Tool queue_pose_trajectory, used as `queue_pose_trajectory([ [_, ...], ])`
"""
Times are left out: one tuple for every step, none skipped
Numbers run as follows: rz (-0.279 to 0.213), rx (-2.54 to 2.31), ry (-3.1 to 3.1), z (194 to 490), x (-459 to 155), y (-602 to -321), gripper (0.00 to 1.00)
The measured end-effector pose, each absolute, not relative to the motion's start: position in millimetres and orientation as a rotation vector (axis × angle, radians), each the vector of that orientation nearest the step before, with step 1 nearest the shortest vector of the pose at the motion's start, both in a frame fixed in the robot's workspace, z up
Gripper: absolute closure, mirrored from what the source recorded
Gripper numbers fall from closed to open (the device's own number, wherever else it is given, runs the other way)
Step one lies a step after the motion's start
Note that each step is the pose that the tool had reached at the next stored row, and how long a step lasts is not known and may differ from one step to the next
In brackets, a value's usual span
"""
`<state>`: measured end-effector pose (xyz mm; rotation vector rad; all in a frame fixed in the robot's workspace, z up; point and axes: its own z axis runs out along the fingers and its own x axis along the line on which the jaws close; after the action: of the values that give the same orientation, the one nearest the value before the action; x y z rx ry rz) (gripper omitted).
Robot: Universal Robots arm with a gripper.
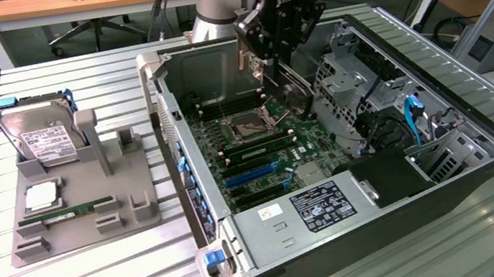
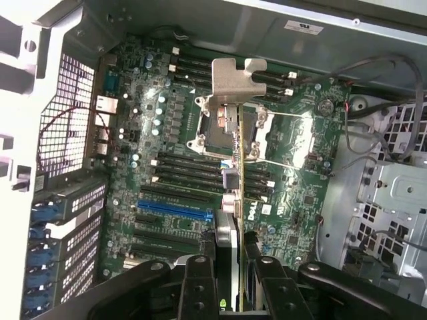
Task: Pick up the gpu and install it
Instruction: 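Insert the gpu into the slot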
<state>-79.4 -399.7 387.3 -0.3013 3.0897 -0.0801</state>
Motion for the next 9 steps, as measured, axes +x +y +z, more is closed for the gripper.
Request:
queue_pose_trajectory([
  [-0.080, -0.308, 3.089, 387.3, -79.4, -399.7, 0.73],
  [-0.080, -0.316, 3.088, 387.3, -79.4, -399.7, 0.73],
  [-0.080, -0.321, 3.087, 387.3, -79.4, -399.7, 0.73],
  [-0.081, -0.333, 3.086, 387.3, -79.4, -399.7, 0.73],
  [-0.081, -0.344, 3.085, 387.3, -79.4, -399.7, 0.73],
  [-0.081, -0.351, 3.084, 387.2, -79.4, -399.7, 0.73],
  [-0.081, -0.356, 3.083, 387.2, -79.4, -399.7, 0.73],
  [-0.081, -0.363, 3.082, 387.2, -79.4, -399.7, 0.73],
  [-0.081, -0.372, 3.081, 387.2, -79.4, -399.7, 0.73],
])
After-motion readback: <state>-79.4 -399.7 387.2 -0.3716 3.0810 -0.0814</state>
